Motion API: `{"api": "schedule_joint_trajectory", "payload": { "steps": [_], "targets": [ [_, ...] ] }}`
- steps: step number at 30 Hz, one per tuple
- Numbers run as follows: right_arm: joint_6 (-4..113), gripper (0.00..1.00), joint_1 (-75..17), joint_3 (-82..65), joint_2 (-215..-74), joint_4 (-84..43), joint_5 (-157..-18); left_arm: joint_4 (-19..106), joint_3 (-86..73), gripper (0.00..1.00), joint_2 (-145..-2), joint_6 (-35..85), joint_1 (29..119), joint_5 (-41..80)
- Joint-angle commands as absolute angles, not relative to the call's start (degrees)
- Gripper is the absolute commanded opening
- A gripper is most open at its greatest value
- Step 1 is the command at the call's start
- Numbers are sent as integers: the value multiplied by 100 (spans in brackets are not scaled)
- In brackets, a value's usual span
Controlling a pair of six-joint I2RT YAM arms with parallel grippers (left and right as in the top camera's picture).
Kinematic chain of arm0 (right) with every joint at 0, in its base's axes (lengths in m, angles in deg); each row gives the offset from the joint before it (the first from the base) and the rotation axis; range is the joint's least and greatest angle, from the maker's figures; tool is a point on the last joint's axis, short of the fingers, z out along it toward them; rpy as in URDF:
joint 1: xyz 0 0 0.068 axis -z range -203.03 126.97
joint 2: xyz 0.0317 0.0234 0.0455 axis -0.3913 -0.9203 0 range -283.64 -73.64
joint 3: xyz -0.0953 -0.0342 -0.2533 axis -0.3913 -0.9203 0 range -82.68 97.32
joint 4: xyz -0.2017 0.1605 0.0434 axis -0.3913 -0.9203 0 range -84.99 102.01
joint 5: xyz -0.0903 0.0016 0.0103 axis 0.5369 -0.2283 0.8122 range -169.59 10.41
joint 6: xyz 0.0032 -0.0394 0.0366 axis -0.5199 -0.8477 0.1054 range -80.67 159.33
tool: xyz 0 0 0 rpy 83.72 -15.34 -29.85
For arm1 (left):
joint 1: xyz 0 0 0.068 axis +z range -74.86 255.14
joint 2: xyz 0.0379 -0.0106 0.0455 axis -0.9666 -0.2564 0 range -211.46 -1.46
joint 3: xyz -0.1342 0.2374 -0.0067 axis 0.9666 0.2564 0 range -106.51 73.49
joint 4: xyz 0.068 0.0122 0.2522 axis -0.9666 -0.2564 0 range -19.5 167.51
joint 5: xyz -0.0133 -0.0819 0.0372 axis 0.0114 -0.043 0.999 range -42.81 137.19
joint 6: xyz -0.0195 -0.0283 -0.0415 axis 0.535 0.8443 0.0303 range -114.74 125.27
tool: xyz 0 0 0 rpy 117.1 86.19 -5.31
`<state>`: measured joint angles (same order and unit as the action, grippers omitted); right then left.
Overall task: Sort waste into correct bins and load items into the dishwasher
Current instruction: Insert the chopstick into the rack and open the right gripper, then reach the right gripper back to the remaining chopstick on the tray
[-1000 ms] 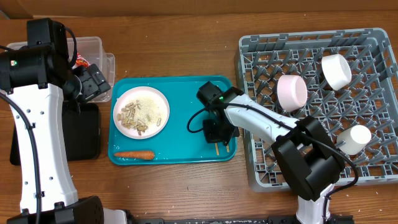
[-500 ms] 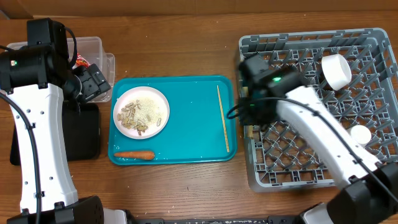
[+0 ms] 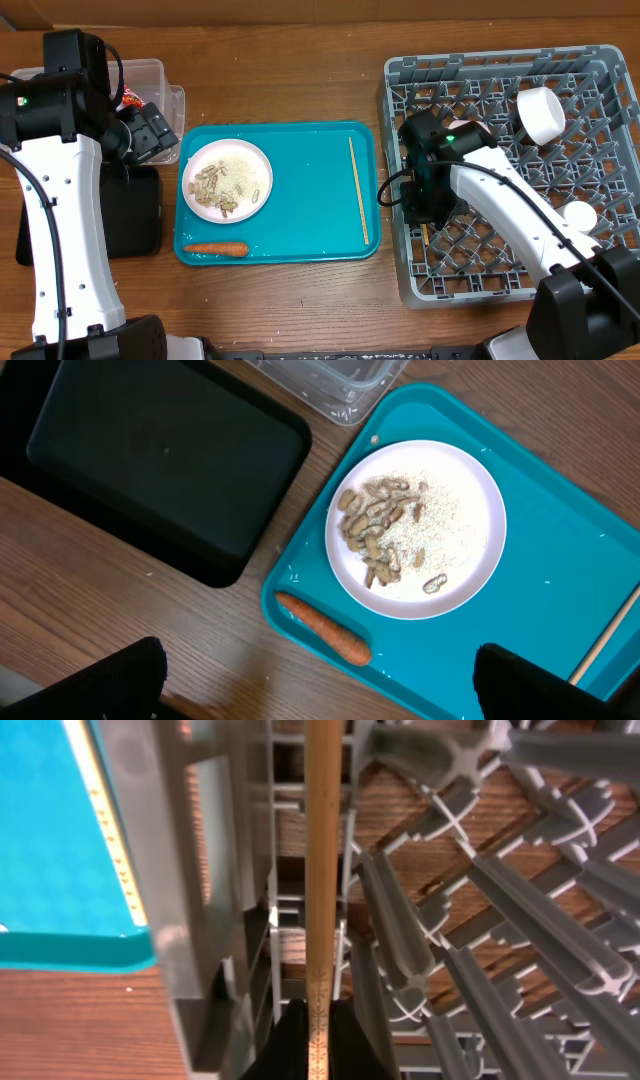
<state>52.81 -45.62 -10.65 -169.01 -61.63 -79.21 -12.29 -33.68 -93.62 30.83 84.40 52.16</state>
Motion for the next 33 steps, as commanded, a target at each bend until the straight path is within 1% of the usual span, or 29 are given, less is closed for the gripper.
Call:
{"api": "schedule_joint_trajectory", "payload": {
  "steps": [1, 3, 6, 11, 13, 14, 19, 25, 33],
  "targets": [
    [5195, 31, -4545, -1023, -16904, -6087, -7831, -1223, -3349, 100, -9371, 3059, 8449, 5203],
    [5198, 34, -4545, -888, -16904, -6137, -7814, -1225, -3349, 100, -9371, 3056, 8449, 5203],
    [5195, 35, -4545, -455, -16904, -6323, -7809, -1225, -3349, 100, -9371, 3056, 8449, 5205],
    [5195, 38, -4617, 694, -16904, -6480, -7877, -1223, -3349, 100, -9371, 3059, 8451, 5203],
    [5184, 49, -4717, 979, -16904, -6290, -7978, -1223, -3349, 100, -9371, 3059, 8449, 5203],
    [5165, 50, -4770, 1016, -16904, -6157, -8041, -1223, -3349, 100, -9371, 3056, 8449, 5205],
    [5152, 51, -5124, 926, -17094, -5735, -8336, -1223, -3349, 100, -9371, 3056, 8451, 5203],
    [5200, 51, -5638, 793, -17970, -5543, -8327, -1223, -3349, 100, -9371, 3056, 8449, 5205],
    [5609, 51, -5725, 762, -19157, -5291, -8222, -1225, -3349, 100, -9371, 3056, 8449, 5205]
  ]
}}
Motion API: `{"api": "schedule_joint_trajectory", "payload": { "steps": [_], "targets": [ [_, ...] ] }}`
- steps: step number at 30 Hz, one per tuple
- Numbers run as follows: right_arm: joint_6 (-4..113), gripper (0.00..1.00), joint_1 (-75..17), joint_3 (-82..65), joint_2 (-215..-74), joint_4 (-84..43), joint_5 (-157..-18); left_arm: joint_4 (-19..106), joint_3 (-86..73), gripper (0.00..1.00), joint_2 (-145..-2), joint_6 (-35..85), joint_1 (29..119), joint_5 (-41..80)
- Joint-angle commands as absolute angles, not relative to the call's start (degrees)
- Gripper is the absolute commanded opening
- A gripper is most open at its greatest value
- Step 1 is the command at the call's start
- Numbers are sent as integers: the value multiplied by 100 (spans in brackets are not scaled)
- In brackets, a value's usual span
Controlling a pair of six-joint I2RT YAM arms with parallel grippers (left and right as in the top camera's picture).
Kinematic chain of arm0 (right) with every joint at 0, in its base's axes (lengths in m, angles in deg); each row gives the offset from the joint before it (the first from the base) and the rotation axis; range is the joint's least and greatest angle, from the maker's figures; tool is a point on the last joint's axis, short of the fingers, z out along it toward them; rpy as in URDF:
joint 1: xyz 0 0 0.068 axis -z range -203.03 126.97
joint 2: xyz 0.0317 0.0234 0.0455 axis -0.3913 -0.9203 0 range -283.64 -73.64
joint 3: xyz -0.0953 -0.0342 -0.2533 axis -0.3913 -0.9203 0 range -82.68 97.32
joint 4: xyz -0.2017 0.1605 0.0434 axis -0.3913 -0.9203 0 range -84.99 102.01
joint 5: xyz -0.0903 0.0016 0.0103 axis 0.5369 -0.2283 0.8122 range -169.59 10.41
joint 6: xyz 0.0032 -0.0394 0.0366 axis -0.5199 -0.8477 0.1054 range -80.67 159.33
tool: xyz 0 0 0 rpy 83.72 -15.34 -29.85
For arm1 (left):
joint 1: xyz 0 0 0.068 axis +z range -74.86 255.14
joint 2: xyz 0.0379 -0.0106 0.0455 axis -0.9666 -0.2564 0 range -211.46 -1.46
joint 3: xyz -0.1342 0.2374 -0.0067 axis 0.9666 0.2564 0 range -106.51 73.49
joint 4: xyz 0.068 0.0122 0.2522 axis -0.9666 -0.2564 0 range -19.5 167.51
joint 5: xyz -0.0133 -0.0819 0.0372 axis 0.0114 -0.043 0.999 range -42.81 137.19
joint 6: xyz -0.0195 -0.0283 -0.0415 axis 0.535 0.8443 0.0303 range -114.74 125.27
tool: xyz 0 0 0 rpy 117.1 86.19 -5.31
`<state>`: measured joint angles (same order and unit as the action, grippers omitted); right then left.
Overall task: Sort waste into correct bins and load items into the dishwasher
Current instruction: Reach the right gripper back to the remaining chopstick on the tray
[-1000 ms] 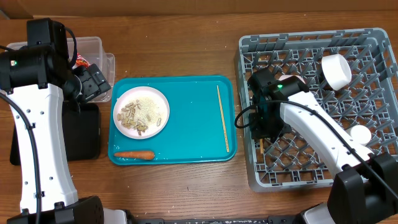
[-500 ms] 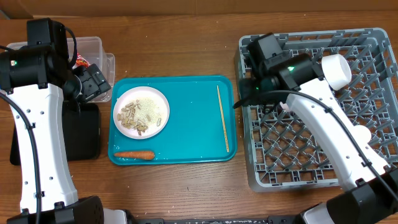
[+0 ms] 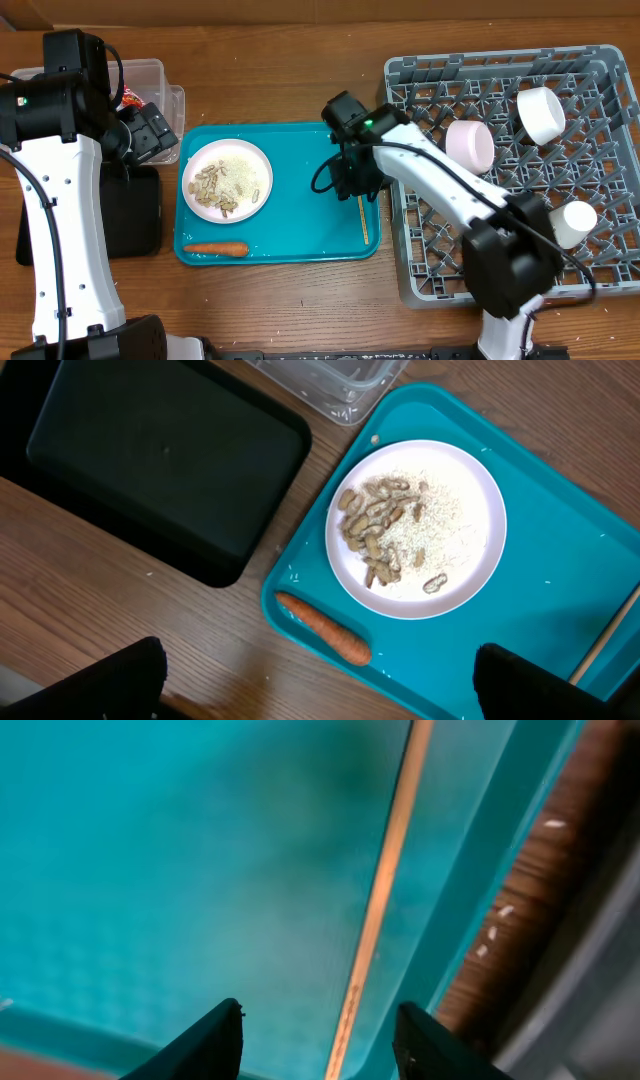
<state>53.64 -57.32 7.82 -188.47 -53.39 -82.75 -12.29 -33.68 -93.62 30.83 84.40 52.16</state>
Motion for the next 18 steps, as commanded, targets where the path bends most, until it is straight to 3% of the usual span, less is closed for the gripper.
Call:
{"api": "schedule_joint_trajectory", "payload": {
  "steps": [1, 12, 18],
  "targets": [
    [5661, 51, -5712, 762, -19277, -5282, -8196, -1225, -3349, 100, -9371, 3056, 8449, 5205],
    [5720, 47, -5732, 732, -19874, -5230, -8205, -1225, -3349, 100, -9371, 3056, 8449, 5205],
    [5727, 9, -5732, 734, -19902, -5293, -8205, -1225, -3349, 100, -9371, 3056, 8451, 5205]
  ]
}}
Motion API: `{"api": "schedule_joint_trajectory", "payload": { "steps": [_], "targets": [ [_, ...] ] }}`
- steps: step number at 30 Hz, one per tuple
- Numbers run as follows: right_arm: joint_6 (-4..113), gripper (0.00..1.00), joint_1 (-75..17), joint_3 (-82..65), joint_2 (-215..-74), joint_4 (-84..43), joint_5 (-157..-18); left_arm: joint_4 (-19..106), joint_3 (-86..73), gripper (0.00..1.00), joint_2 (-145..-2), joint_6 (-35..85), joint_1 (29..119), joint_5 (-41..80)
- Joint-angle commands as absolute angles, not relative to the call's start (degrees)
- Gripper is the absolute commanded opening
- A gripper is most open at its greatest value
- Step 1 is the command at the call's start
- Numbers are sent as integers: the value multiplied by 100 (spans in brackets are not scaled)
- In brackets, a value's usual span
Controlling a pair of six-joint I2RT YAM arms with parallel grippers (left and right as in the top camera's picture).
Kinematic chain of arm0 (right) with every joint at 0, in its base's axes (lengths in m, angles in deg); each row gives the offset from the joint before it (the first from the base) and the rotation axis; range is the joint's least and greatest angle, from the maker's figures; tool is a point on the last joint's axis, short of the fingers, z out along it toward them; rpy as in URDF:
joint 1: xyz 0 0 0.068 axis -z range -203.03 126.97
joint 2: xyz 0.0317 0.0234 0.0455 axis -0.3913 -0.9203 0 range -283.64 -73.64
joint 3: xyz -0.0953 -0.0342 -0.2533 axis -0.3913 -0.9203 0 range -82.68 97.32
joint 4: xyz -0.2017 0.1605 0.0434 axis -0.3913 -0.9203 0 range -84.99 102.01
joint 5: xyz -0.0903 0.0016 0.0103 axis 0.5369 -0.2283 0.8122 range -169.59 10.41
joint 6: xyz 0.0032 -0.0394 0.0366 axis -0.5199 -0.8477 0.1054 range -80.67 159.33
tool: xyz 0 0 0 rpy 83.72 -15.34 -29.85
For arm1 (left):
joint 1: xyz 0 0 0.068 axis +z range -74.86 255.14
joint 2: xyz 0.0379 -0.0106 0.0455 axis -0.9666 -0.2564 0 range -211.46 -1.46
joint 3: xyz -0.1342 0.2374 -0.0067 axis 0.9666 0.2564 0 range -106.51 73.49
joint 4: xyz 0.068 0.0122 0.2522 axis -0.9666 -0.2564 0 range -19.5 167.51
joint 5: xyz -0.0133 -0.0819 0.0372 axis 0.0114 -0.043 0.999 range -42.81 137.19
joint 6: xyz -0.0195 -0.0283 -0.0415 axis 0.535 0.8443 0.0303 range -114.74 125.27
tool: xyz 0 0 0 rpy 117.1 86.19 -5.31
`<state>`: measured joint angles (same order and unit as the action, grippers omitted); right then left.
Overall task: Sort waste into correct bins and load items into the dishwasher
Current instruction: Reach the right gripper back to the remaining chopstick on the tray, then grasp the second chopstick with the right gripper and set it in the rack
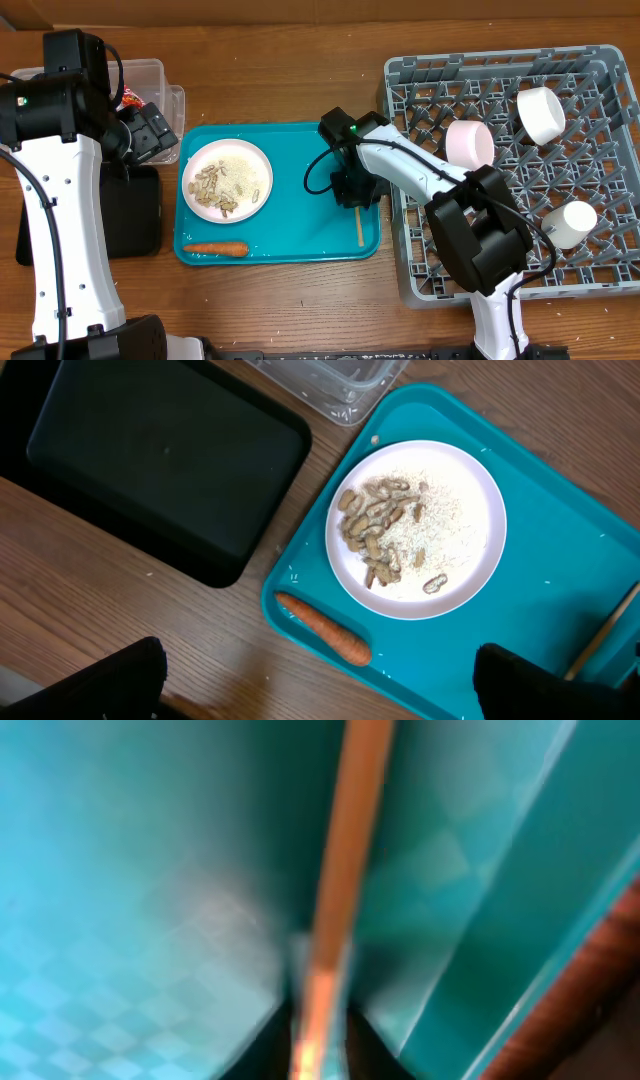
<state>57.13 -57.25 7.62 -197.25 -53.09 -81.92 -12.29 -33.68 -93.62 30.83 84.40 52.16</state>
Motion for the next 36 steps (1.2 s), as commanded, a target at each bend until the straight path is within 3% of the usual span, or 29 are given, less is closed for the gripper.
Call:
{"api": "schedule_joint_trajectory", "payload": {
  "steps": [1, 7, 13, 18, 24, 36],
  "targets": [
    [5740, 5, -5732, 734, -19902, -5317, -8211, -1225, -3349, 100, -9371, 3056, 8451, 5205],
    [5759, 4, -5649, 994, -19719, -5741, -8220, -1227, -3349, 100, -9371, 3056, 8451, 5205],
    [5698, 4, -5461, 1556, -18495, -6163, -8222, -1227, -3349, 100, -9371, 3056, 8451, 5205],
    [5248, 4, -4982, 1606, -17186, -6338, -8015, -1227, -3349, 100, -9371, 3056, 8449, 5205],
    [5021, 4, -4313, 1527, -17054, -7075, -7724, -1256, -3349, 100, -9371, 3056, 8449, 5203],
    [4778, 4, -4027, -309, -17085, -5993, -8225, -1264, -3349, 100, -9371, 3059, 8449, 5153]
  ]
}}
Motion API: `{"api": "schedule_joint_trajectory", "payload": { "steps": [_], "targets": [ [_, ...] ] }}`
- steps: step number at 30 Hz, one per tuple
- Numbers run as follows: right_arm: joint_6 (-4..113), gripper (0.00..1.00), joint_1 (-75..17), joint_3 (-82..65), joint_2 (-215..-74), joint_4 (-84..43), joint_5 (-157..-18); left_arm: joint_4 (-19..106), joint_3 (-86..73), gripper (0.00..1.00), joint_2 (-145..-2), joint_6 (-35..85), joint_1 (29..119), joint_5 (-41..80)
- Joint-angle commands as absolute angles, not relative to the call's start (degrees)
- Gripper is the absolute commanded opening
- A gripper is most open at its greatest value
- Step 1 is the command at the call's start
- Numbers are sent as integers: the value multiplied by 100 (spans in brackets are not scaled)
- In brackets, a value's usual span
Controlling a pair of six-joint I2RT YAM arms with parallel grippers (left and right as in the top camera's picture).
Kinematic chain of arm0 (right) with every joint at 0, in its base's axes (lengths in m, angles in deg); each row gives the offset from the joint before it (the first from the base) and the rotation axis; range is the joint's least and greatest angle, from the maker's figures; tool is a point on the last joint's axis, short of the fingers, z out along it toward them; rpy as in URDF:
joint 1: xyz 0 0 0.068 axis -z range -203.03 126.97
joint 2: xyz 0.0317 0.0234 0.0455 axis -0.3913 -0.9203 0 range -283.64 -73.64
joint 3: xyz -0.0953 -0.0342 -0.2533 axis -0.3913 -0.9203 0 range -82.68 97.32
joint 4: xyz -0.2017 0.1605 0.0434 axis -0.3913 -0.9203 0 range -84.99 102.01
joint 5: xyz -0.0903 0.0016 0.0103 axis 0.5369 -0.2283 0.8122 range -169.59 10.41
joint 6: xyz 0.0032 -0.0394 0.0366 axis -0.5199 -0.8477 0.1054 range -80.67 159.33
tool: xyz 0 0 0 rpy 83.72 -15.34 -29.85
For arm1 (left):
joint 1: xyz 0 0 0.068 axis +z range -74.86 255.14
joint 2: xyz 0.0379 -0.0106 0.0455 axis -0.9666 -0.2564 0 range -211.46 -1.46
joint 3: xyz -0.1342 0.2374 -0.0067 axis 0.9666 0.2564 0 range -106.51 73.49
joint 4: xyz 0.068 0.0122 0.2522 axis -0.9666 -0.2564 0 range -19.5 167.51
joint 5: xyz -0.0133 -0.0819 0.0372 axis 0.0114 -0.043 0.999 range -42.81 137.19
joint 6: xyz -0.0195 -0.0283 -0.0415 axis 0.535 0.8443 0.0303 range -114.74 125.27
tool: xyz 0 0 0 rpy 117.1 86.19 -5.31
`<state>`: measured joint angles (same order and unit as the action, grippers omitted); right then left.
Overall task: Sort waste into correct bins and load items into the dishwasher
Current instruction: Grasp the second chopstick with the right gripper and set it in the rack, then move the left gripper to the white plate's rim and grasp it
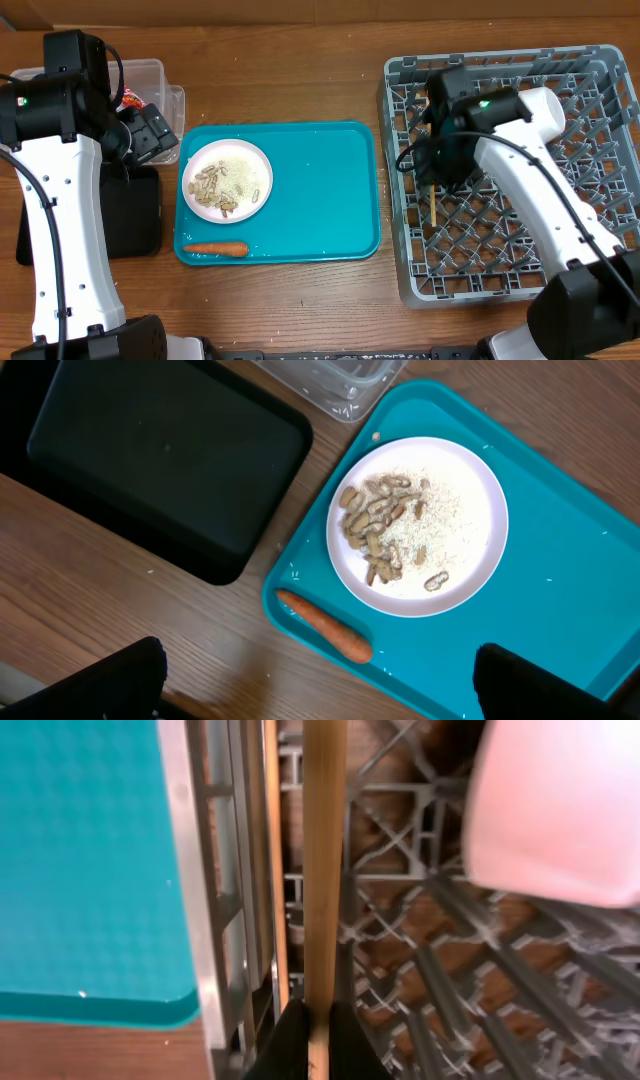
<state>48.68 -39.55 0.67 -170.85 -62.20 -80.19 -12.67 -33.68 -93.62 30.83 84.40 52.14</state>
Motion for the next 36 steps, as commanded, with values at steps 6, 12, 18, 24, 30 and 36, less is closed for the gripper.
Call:
{"api": "schedule_joint_trajectory", "payload": {
  "steps": [6, 12, 18, 24, 30, 36],
  "targets": [
    [4673, 8, -4101, -781, -17085, -5543, -8222, -1260, -3349, 100, -9371, 3059, 8449, 5028],
    [4682, 35, -4101, -750, -17050, -5510, -8229, -1243, -3349, 100, -9371, 3059, 8449, 5011],
    [4964, 38, -3992, -433, -16504, -5545, -8222, -1175, -3349, 100, -9371, 3059, 8339, 4827],
    [5049, 53, -3155, -138, -15494, -5575, -8229, -923, -3346, 100, -9463, 3059, 7657, 4759],
    [5047, 69, -1924, -138, -15017, -6176, -8231, -766, -3346, 100, -10103, 3065, 6715, 4755],
    [5042, 69, -1588, -175, -15028, -6329, -8480, -576, -3346, 100, -10975, 3129, 6086, 4751]
  ]
}}
